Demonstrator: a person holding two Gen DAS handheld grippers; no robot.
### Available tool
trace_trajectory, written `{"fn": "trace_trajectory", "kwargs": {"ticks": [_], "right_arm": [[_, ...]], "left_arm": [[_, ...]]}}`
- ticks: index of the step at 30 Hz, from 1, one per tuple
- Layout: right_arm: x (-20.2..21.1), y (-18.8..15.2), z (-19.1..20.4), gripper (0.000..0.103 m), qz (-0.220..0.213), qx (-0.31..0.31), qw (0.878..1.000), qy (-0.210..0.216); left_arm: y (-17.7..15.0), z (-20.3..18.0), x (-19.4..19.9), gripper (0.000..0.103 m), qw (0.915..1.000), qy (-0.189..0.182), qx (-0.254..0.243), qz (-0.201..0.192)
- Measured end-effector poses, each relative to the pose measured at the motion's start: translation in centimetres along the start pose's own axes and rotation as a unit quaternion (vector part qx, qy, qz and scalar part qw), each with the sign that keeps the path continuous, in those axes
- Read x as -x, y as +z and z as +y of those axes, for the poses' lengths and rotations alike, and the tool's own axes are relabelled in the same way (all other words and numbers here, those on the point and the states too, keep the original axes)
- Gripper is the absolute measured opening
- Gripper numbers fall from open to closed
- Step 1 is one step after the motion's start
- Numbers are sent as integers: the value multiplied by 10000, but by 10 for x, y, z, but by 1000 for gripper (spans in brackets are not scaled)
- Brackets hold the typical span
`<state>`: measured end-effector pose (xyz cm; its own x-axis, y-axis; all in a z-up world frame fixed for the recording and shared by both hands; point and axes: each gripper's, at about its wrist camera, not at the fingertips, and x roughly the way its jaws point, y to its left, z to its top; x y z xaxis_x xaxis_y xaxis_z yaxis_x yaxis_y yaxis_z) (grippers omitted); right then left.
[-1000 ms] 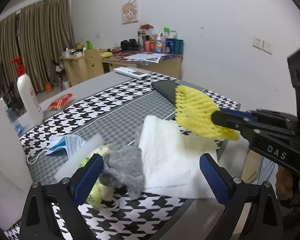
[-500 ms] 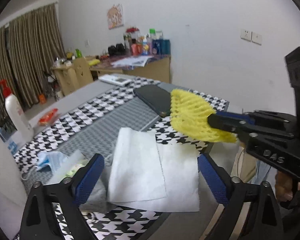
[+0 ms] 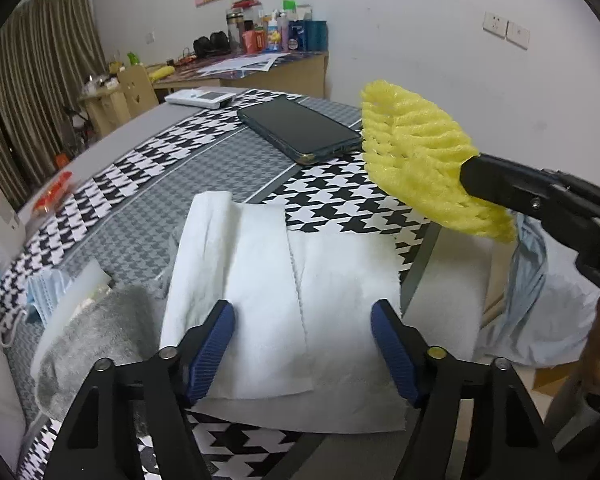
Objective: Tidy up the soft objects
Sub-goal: 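Close the left gripper on the white paper towel and lift it, then carry the paper towel with the left gripper while the right gripper carries the mesh toward the foam box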
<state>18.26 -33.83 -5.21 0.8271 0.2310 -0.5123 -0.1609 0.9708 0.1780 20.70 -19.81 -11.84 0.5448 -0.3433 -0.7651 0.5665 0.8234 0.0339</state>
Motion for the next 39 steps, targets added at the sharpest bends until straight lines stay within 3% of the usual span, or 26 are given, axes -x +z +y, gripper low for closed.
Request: {"fn": "trace_trajectory", "kwargs": {"ticks": [4,6,8,11,18,23,28,39], "right_arm": [[1,1,-1,13,-19,-16,10000,3],[1,1,-1,13,-10,-26,10000,-5],[3,1,-1,13,-27,-25,10000,3],[8,2,0,13,-83,-14,10000,1],[12,4,3,13,-154,-9,9999,-17],[12,7,9,13,-180,49,9998,19],[12,10,16,12,-220,96,9997,76],[15,21,40,13,-339,320,9984,317]], "left_arm": [[0,0,0,65,10000,49,-54,-5],[0,-2,1,54,10000,21,-80,2],[2,-3,2,18,9998,118,-132,17],[5,4,1,9,9999,117,-44,51],[13,22,35,5,9982,-100,282,-529],[21,47,69,5,9920,-271,725,-1001],[24,54,100,5,9863,-353,799,-1403],[16,62,139,5,9789,174,831,-1859]]}}
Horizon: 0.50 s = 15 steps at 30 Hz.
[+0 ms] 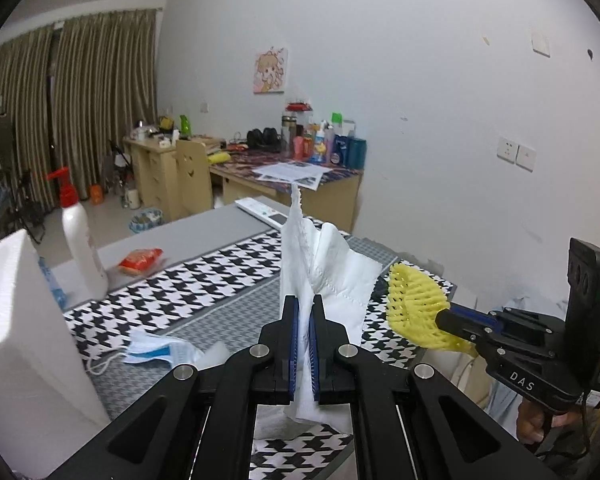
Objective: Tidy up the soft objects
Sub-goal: 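Carry the paper towel with the left gripper while the right gripper carries the mesh toward the foam box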
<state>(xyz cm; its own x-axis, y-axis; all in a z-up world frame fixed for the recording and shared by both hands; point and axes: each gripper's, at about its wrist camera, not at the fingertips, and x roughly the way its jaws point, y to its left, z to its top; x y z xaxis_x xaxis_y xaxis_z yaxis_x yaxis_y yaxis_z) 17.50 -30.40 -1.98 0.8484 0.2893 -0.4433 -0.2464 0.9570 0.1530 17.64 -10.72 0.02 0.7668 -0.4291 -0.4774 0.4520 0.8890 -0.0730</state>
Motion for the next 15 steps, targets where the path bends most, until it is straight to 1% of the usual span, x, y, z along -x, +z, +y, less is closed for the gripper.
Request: {"fn": "trace_trajectory", "kwargs": {"ticks": [5,15], "right_arm": [[-3,8,13,12,-52,73,9999,144],[-13,29,40,13,-171,207,9988,409]], "left_arm": [[1,9,15,5,9996,267,13,-117],[7,30,41,5,9970,684,66,-365]]}}
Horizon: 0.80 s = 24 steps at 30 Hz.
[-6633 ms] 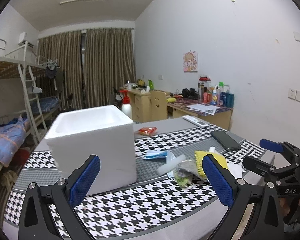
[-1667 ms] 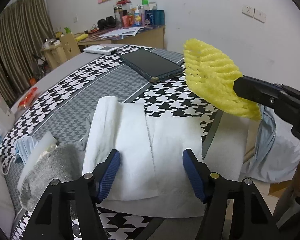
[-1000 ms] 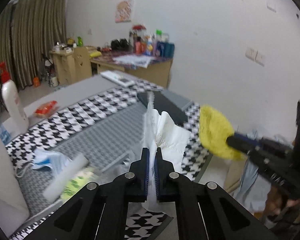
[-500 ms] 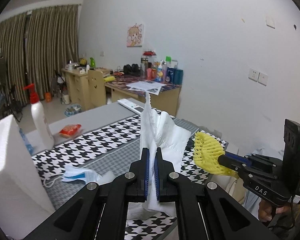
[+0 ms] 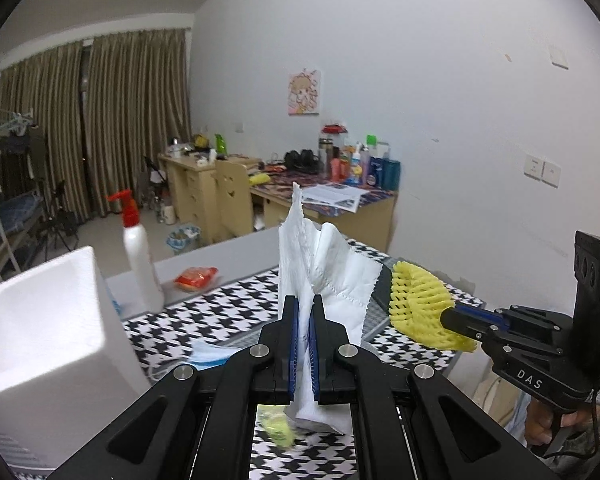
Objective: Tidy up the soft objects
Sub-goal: 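Carry the paper towel with the left gripper while the right gripper carries the mesh toward the foam box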
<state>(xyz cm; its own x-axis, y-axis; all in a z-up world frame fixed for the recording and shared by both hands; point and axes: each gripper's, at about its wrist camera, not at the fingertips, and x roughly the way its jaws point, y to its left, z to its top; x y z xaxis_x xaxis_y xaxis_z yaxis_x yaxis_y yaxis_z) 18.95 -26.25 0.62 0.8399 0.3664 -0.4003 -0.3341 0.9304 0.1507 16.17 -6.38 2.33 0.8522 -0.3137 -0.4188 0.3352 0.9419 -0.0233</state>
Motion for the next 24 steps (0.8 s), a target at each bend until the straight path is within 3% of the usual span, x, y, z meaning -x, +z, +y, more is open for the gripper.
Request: {"fn": "trace_trajectory", "kwargs": {"ticks": [24], "right_arm": [[-20,43,39,13,-324,336,9986,261]], "left_arm": [[27,41,30,5,9971,580,-97,-486]]}}
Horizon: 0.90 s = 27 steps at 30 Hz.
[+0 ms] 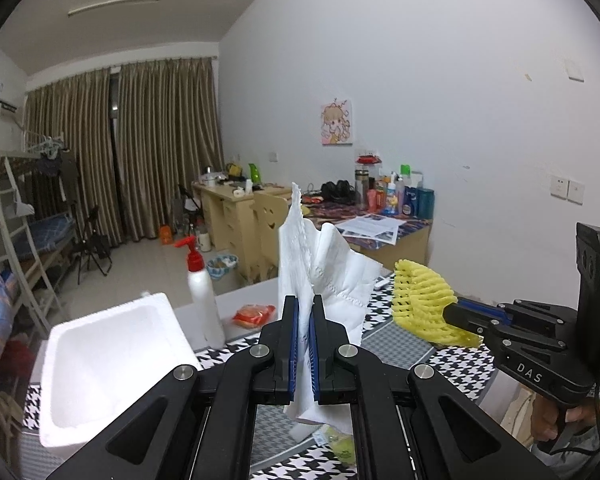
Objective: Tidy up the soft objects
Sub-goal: 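Carry the paper towel with the left gripper while the right gripper carries the mesh toward the foam box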
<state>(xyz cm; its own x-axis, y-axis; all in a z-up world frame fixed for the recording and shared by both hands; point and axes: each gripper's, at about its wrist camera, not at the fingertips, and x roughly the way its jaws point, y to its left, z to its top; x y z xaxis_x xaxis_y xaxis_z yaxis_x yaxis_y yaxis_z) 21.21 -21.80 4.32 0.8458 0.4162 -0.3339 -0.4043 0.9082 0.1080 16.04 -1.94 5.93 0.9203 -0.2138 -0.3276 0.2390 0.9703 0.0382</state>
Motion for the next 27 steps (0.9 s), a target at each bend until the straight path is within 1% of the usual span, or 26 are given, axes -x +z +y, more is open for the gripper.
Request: {"fn": "trace_trajectory", "kwargs": {"ticks": [4,15,27], "right_arm": [[-4,5,5,13,-25,-10,10000,25],[-15,19,23,12,-84,106,9997,207],[-31,33,44,13,-84,219,9978,614]], "left_arm": [[4,6,3,5,9999,143,-44,-65],[9,28,12,5,9986,498,61,-188],[12,46,18,5,9953,929,144,-219]]}}
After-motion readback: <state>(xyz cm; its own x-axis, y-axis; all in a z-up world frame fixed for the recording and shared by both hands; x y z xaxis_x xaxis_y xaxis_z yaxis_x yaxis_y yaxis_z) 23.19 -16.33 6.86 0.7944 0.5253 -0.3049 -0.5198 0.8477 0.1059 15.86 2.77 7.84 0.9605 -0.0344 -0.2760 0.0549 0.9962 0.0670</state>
